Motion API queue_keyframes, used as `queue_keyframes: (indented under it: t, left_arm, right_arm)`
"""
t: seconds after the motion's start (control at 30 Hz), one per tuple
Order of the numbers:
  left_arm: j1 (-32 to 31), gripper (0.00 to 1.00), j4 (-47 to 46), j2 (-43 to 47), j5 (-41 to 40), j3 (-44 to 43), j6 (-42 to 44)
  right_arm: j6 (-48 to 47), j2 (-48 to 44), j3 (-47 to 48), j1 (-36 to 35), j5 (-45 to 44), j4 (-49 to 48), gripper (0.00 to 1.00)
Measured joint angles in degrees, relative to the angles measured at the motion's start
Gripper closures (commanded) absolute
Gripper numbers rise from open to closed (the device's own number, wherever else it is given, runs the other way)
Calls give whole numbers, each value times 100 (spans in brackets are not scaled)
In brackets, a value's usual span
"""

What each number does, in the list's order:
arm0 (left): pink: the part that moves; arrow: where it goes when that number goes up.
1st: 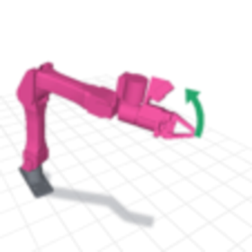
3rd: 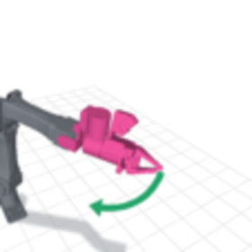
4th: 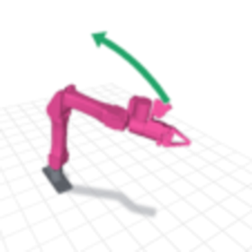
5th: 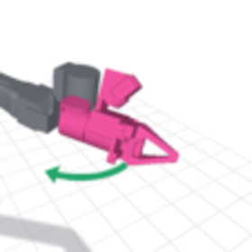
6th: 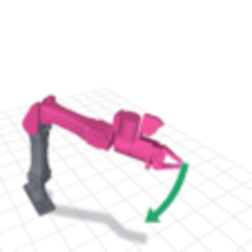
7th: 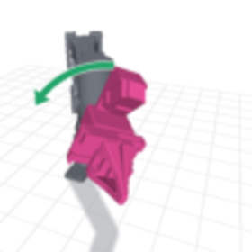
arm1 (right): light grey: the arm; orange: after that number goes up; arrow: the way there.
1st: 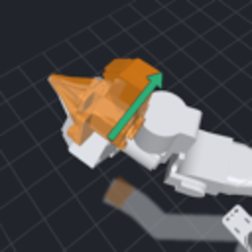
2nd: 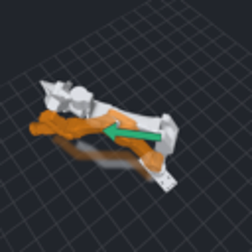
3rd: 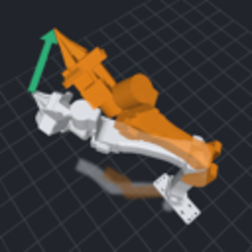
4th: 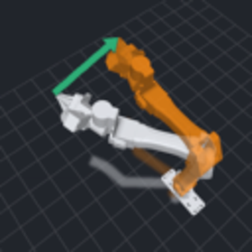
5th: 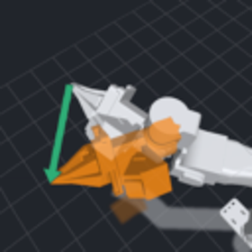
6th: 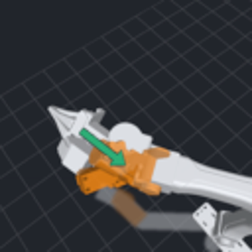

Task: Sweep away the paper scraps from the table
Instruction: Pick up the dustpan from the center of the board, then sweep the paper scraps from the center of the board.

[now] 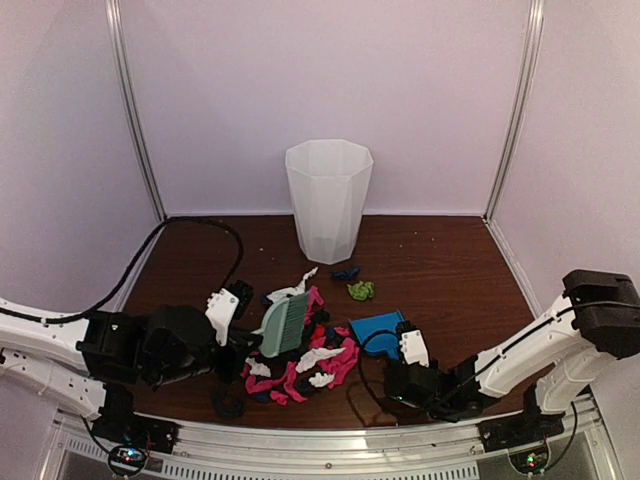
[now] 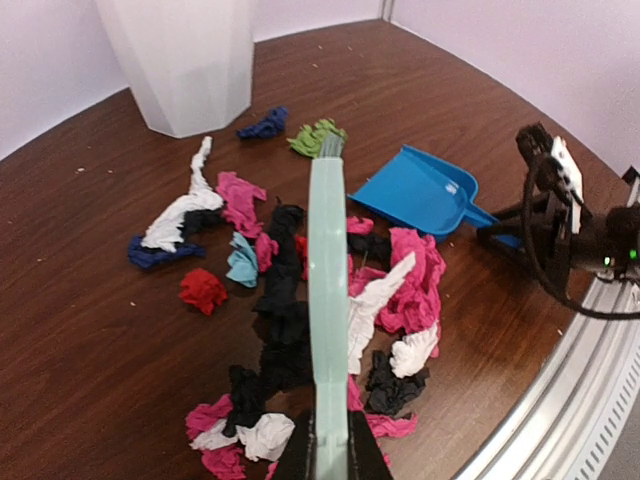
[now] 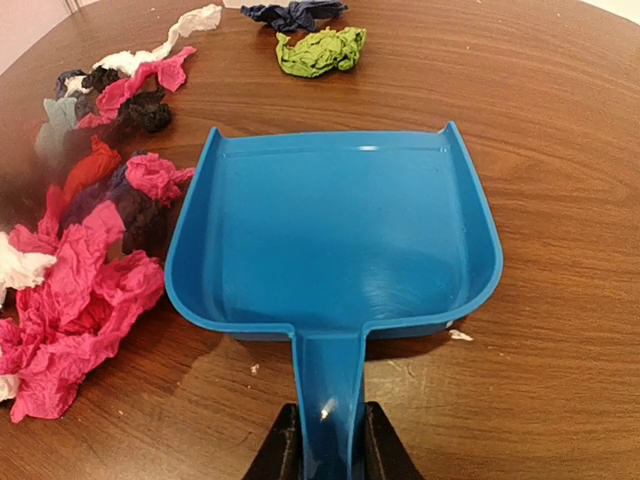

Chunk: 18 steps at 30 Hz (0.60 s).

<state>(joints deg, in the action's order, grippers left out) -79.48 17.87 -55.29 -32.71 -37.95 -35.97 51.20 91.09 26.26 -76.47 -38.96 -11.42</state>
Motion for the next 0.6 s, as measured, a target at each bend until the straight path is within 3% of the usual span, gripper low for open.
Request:
queue_keyframes:
  t: [0.13,0.4,0.6]
  left_arm:
    - [0,100,-326,-809,511,-55,166]
    - [321,100,-581,-1989,627,-302,203]
    - [586,100,-46,-2352,-603,-599,-243]
  right_arm:
    - [278,-452,-76,0,-59,496,89]
    - [697,-1355,-387,-2,-96,1307,92]
    - [772,-1694,-511,-17,-79,1552,96]
